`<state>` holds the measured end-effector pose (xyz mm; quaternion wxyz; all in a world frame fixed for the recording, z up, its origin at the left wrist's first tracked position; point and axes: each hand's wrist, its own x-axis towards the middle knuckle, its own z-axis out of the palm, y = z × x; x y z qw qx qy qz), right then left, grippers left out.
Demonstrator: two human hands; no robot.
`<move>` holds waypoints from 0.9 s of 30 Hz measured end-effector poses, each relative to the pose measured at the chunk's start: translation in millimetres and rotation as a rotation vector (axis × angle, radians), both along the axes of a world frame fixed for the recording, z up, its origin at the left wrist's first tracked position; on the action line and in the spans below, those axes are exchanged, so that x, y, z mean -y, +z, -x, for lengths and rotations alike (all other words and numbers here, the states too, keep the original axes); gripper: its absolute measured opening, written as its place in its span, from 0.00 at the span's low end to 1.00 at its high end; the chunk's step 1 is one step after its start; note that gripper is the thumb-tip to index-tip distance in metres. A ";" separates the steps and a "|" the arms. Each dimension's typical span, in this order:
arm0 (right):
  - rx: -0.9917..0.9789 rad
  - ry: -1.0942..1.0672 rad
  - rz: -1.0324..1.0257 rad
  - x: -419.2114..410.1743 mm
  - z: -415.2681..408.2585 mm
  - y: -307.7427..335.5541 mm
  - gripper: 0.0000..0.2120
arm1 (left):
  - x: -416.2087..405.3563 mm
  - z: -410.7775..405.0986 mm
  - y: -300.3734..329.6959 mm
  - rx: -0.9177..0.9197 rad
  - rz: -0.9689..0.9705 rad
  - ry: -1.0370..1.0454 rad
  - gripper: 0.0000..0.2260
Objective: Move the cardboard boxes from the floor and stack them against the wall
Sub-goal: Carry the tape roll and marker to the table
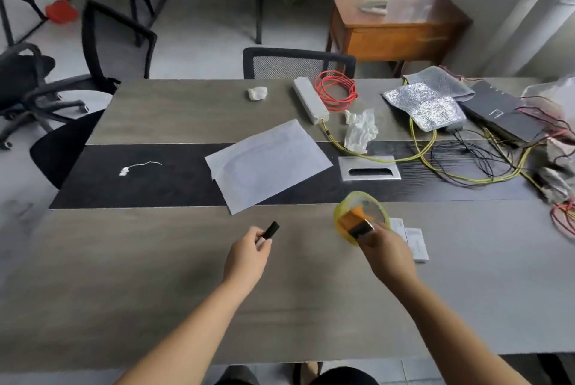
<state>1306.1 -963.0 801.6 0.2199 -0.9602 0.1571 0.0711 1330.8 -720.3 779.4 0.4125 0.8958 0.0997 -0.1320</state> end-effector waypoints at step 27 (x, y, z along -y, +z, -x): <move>-0.012 -0.024 -0.107 -60.7 -17.9 -65.1 0.15 | -108.0 -29.0 -68.0 0.202 -0.502 -0.248 0.20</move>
